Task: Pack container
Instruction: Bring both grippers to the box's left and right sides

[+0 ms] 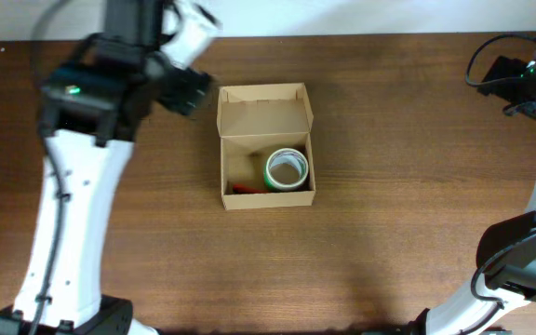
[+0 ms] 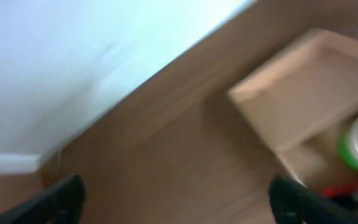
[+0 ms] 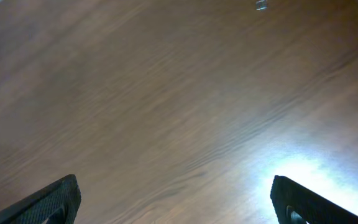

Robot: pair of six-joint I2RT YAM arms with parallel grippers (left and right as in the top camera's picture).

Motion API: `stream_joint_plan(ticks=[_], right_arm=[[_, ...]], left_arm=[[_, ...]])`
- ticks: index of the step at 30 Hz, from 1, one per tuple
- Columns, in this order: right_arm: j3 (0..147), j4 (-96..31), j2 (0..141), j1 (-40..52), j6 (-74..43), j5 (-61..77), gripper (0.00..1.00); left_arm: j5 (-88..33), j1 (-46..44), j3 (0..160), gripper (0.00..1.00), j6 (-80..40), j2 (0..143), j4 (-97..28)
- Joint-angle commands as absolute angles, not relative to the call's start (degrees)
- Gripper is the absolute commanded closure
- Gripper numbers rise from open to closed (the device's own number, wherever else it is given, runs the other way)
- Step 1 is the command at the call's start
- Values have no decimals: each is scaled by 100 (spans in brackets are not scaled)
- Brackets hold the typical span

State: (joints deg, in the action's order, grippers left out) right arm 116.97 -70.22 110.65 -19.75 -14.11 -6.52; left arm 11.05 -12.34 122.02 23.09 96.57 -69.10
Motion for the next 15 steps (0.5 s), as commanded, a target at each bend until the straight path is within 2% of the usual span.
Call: stream_joint_plan(ticks=[1,3,4,6,7,8,9,10,11,12,14,15], right_arm=[[11797,-7000,11021,-1990,-1387,784,1],[11795,-6991,11021,-1968,-1194,1520,4],[11795,-7006,11021,-1940,-1133,1715,8],[11795,-7076,11021,-1822,-1135,1876,14],[11795,-7142,11021,-1728,-1131,1861,17],[11793,-7258,11024,-1568,-1111,1813,23],[11791,-7336,11026,-1435,-1114,1800,29],[11791,-7382,11032,-1306,-1111,1802,36],[11791,-7402,11039,-1138,-1111,1798,51],[11791,-7395,11054,-987,-1111,1798,63],[11791,-7343,11109,-696,-1114,1756,93],[11791,-7303,11166,-541,-1114,1704,96]], left_arm=[[1896,-642,12213,18,1114,9690,-7024],[1887,-375,12199,18,1079,9697,-7072],[1887,-263,12191,2,923,9699,-7070],[1881,-73,12186,0,499,9730,-7098],[1839,27,12186,11,298,9762,-7175],[1673,169,12186,45,113,9843,-7328],[1446,303,12186,73,-82,9929,-7487],[1264,392,12186,91,-204,10005,-7592],[1022,489,12186,98,-342,10112,-7701],[814,556,12186,98,-392,10224,-7767],[440,648,12186,98,-390,10497,-7830],[257,670,12186,98,-388,10683,-7837]])
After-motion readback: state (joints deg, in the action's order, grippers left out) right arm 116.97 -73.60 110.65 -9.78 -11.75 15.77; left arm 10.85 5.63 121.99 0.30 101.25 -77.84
